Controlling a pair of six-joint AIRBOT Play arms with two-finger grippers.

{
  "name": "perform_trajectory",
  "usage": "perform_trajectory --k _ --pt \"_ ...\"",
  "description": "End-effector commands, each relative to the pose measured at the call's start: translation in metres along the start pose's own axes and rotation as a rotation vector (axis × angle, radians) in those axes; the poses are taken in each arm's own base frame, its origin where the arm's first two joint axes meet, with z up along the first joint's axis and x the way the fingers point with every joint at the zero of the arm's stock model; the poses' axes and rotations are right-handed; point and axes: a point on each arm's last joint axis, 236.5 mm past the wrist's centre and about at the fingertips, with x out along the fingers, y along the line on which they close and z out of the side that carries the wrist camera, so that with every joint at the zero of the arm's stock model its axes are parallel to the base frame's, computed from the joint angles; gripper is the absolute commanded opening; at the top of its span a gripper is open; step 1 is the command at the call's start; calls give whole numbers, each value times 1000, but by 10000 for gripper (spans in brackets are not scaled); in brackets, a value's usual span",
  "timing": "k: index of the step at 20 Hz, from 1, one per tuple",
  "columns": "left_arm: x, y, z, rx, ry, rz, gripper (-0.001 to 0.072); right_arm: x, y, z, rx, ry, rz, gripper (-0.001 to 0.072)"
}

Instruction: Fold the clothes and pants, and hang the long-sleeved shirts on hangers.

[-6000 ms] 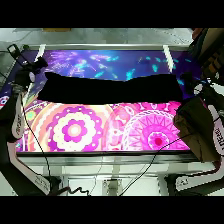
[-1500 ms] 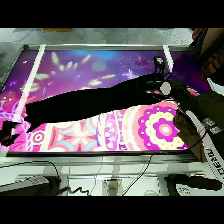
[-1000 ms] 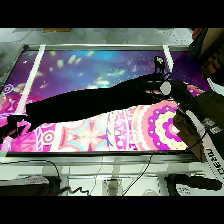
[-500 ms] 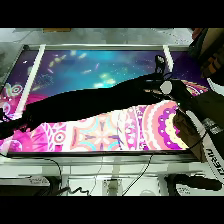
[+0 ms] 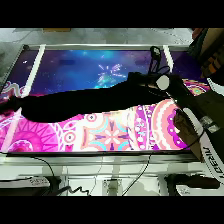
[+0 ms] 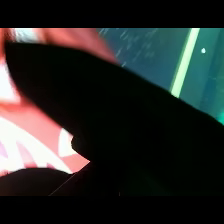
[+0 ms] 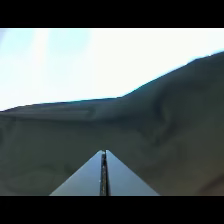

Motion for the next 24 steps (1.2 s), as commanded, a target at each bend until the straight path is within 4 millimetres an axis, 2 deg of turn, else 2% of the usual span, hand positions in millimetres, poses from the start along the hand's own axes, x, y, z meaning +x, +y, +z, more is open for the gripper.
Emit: perform_trajectory --k 1,2,4,8,10,13,17,20,22,24 --pt "-40 -58 37 179 -28 -56 17 18 35 1 13 27 75 15" --pt "-47 -73 40 212 -30 -73 17 30 54 -7 -9 47 116 15" --pt "-55 -91 37 243 -26 -93 17 55 90 -30 -44 103 181 14" --pt "-69 -123 25 237 6 -154 17 111 168 -92 -63 210 305 13" --pt "-74 -135 21 259 14 -168 17 132 211 -126 -41 259 387 13" --pt "-74 -153 15 207 36 -214 17 157 265 -172 48 278 491 13" --pt "-64 -187 -7 213 111 -287 18 172 309 -195 191 145 547 13" --pt "-57 -232 -23 234 144 -393 17 165 338 -205 214 58 580 13" --pt "-57 -265 -30 232 151 -484 18 159 348 -207 214 32 593 13" --pt "-51 -281 -37 246 157 -506 18 162 342 -200 219 21 586 13"
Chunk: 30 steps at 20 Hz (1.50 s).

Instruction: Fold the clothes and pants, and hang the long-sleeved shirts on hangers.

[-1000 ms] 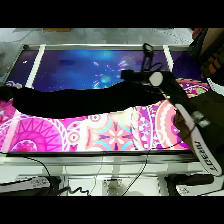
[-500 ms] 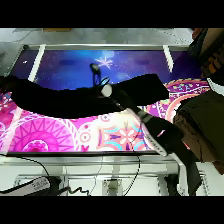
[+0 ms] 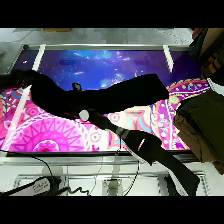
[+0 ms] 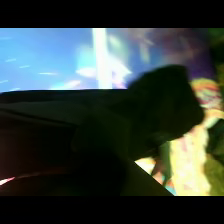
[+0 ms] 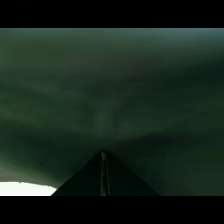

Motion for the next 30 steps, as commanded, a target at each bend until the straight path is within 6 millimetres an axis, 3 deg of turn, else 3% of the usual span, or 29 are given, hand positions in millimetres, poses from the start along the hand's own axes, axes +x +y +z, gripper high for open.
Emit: perform_trajectory --k 1,4,6,10,12,15,16,17,18,19,21,23,25,30 --pt "23 -32 -2 12 7 -80 17 2 -2 11 15 -59 3 14" --pt "40 -32 -9 3 39 -93 18 -14 -35 40 -34 24 -59 16" --pt "51 -25 -14 -18 62 -98 17 -44 -71 63 -116 157 -153 17" --pt "97 -12 -31 -95 116 -101 18 -158 -141 137 -119 346 -363 17" --pt "134 -20 -48 -113 154 -123 18 -215 -156 182 -73 329 -413 17" --pt "198 -49 -82 -141 203 -172 32 -283 -164 239 -64 241 -458 17" --pt "218 -54 -93 -132 203 -158 137 -298 -165 250 -59 222 -469 17" --pt "234 -58 -104 -127 208 -149 454 -311 -165 258 -55 207 -477 17" --pt "245 -62 -112 -122 214 -144 720 -320 -165 263 -54 201 -483 17" --pt "251 -63 -117 -99 215 -142 708 -326 -165 265 -65 203 -486 17" --pt "247 -60 -113 -58 210 -144 708 -332 -172 265 -81 216 -506 17" --pt "227 -42 -99 -73 205 -138 707 -332 -179 260 -88 233 -520 17" --pt "196 -1 -92 -48 245 -76 706 -331 -187 252 -72 252 -527 17" --pt "107 129 -123 -144 434 225 706 -333 -197 247 -70 268 -552 17"
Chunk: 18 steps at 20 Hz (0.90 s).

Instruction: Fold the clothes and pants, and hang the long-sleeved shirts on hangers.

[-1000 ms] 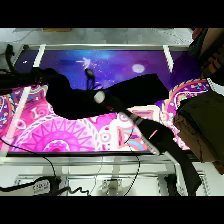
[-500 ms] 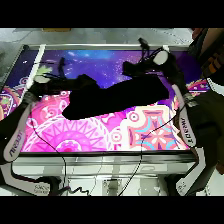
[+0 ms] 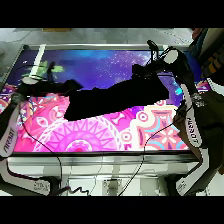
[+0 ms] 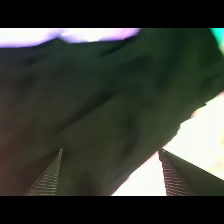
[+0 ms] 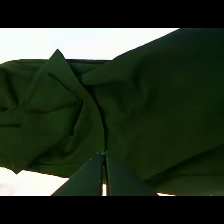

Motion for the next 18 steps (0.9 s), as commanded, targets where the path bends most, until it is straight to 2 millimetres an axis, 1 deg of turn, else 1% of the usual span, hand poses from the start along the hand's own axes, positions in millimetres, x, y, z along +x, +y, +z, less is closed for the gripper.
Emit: perform_trajectory --k 1,2,4,6,8,10,12,14,16,17,18 --pt "-42 83 -38 -110 118 177 706 1 -6 -3 -3 11 -18 17" --pt "-44 91 -45 -141 121 176 706 1 -6 -3 -3 12 -17 17" --pt "-37 100 -59 -174 136 183 706 1 -6 -3 -3 11 -17 17" --pt "-20 109 -64 -184 128 205 707 1 -5 -3 -1 12 -13 18" --pt "1 117 -62 -179 107 228 708 2 -2 -4 1 13 -3 17" --pt "24 110 -56 -196 77 200 708 2 1 -4 6 13 11 17" --pt "47 94 -53 -215 59 156 708 3 4 -4 2 14 13 18" --pt "65 82 -56 -197 68 144 707 4 6 -6 -5 17 12 17" --pt "78 73 -60 -168 77 146 704 6 10 -7 -16 17 10 18" --pt "83 69 -60 -155 77 147 647 7 10 -6 -21 13 4 18" --pt "85 65 -60 -144 79 146 434 8 10 -4 -28 4 -2 18"
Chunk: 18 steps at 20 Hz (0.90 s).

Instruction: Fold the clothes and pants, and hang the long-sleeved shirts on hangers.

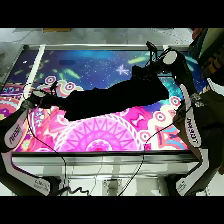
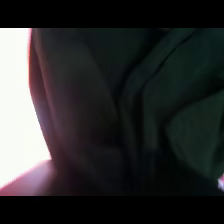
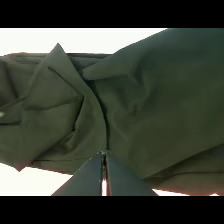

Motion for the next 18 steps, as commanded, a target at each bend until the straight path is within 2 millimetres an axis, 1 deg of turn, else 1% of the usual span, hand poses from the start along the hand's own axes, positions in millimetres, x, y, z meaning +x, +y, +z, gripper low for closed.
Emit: perform_trajectory --k 1,2,4,5,6,7,9,11,12,13,14,16,18 --pt "11 -14 2 43 -9 3 128 3 5 3 -35 -17 -10 17" --pt "1 -16 11 50 -25 -3 17 5 8 2 -73 -18 -6 18" --pt "-29 -25 34 92 -72 -8 16 10 18 0 -133 -16 2 17" --pt "-49 -33 44 132 -93 -4 16 14 23 -1 -152 -18 6 18" --pt "-69 -41 50 184 -100 7 16 20 27 -1 -157 -21 10 17" --pt "-91 -52 53 247 -100 25 16 27 29 -1 -160 -25 13 17" --pt "-131 -79 51 355 -96 60 16 47 35 -4 -163 -24 21 17" --pt "-163 -110 51 393 -143 54 16 71 45 -12 -168 -12 36 17" --pt "-176 -125 51 403 -174 49 16 83 50 -17 -176 -5 42 17" --pt "-185 -136 48 414 -191 43 16 93 56 -21 -184 -1 47 17" --pt "-190 -143 45 425 -198 41 16 103 62 -26 -191 2 52 17" --pt "-193 -153 37 447 -187 35 16 118 74 -34 -203 8 64 17" --pt "-191 -156 26 451 -148 26 16 131 84 -41 -212 10 74 17"
